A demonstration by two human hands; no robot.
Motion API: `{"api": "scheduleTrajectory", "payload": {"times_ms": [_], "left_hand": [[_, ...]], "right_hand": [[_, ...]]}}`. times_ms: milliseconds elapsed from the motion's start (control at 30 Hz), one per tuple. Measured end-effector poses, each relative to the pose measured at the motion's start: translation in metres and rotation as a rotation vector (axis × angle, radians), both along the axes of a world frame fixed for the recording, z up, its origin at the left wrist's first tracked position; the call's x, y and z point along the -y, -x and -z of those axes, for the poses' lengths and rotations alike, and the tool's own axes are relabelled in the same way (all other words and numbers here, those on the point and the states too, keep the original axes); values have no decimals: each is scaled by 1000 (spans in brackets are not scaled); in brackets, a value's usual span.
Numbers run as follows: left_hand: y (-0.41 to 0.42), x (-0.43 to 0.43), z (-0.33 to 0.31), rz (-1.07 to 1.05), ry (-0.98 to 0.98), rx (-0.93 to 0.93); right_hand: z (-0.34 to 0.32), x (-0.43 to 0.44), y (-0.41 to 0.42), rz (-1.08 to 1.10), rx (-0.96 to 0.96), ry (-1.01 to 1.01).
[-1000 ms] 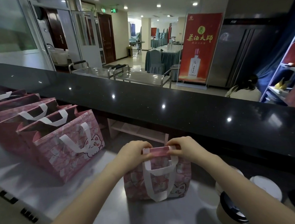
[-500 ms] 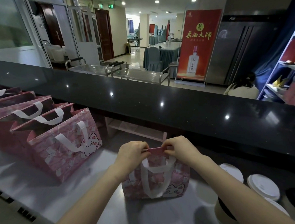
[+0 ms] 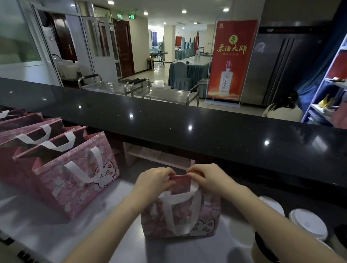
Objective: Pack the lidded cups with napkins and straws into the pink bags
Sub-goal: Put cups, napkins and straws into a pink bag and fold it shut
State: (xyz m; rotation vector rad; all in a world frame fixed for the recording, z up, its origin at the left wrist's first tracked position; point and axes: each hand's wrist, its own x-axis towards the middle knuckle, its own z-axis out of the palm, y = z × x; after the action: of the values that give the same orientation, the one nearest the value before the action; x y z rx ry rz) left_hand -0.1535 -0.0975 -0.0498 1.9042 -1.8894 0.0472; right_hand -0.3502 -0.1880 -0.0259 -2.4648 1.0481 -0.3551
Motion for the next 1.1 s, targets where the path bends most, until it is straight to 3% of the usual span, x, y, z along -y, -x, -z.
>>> {"api": "scheduleTrajectory", "payload": {"times_ms": [200,333,467,700,933,1100], "left_hand": [[-59,-33,5,-70,-65,-187],[-66,-47,12,-64,-42,-247],[-62,-56,12,-127,25,-222],[-34,-81,17,-108,188,-128],[-8,-89,30,63,198,-376],[19,-99,45,112,232,-518]], "right_hand": [[-8,23,51,-5,-93,-105],[-3,24,45,52,-103,-7],[1,22,31,121,-24,139],[19,4,20,296,136,188],[35,-53,23,432,384,110],[58,-114,27,474,435,130]]}}
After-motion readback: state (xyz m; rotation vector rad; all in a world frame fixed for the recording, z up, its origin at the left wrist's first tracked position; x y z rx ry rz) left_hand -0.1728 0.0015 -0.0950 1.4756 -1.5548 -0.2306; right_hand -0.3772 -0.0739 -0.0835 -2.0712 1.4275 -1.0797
